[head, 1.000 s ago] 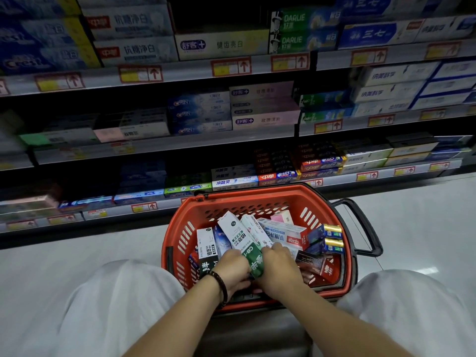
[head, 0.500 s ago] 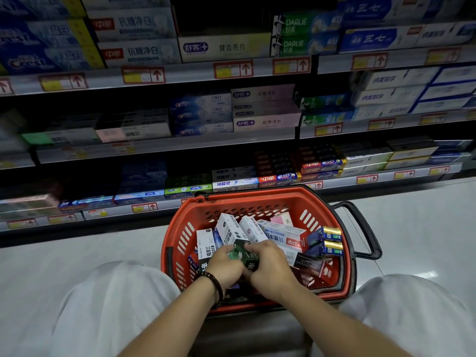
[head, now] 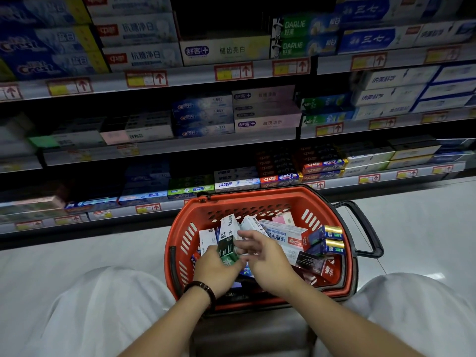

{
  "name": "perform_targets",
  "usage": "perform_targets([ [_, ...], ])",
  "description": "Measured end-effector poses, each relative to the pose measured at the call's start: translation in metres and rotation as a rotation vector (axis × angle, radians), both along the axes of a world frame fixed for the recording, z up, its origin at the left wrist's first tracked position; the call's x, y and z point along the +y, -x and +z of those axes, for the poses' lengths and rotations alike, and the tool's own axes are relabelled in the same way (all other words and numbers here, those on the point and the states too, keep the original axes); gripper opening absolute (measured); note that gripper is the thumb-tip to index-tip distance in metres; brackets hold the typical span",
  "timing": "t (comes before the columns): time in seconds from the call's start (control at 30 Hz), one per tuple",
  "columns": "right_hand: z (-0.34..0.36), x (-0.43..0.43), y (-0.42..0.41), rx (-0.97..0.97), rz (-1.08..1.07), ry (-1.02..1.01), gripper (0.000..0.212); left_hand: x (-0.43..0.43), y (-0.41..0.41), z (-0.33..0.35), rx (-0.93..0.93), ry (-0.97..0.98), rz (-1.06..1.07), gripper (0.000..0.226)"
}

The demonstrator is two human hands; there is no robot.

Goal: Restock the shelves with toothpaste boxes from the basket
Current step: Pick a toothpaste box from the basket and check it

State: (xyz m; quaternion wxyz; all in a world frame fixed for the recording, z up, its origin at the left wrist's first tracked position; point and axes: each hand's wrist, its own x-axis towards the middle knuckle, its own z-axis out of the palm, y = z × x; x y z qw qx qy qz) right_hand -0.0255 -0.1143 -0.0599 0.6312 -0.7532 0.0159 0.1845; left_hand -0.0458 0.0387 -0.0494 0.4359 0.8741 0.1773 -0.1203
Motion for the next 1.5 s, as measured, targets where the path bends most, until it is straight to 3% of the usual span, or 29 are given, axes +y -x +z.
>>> perform_targets([
  [0.1,0.000,0.001,0.001,-0.006,-0.038,0.030,0.068,0.004,-0.002,0.002,0.039,0.036,0.006,0.007],
  [0.3,0.002,0.000,0.003,-0.016,-0.095,0.172,0.054,0.020,-0.009,-0.002,0.132,0.137,0.180,0.022],
  [0.57,0.011,-0.007,0.002,0.034,-0.120,0.291,0.038,0.040,-0.008,0.001,0.080,0.269,0.386,0.008],
  [0.73,0.013,-0.007,0.002,0.054,-0.117,0.312,0.035,0.048,-0.001,0.007,-0.031,0.188,0.397,0.025],
  [0.9,0.015,-0.008,0.001,0.062,-0.104,0.312,0.030,0.046,0.010,0.022,-0.227,-0.027,0.206,0.052],
  [1.07,0.015,-0.007,0.002,0.068,-0.085,0.323,0.030,0.051,0.017,0.018,-0.250,0.055,0.059,0.061],
  [1.2,0.013,-0.006,0.001,0.076,-0.067,0.331,0.028,0.056,0.017,0.015,-0.199,0.205,0.078,0.067],
  [1.5,0.012,-0.004,0.000,0.109,-0.052,0.350,0.030,0.060,0.014,0.009,-0.260,0.181,0.131,0.011],
])
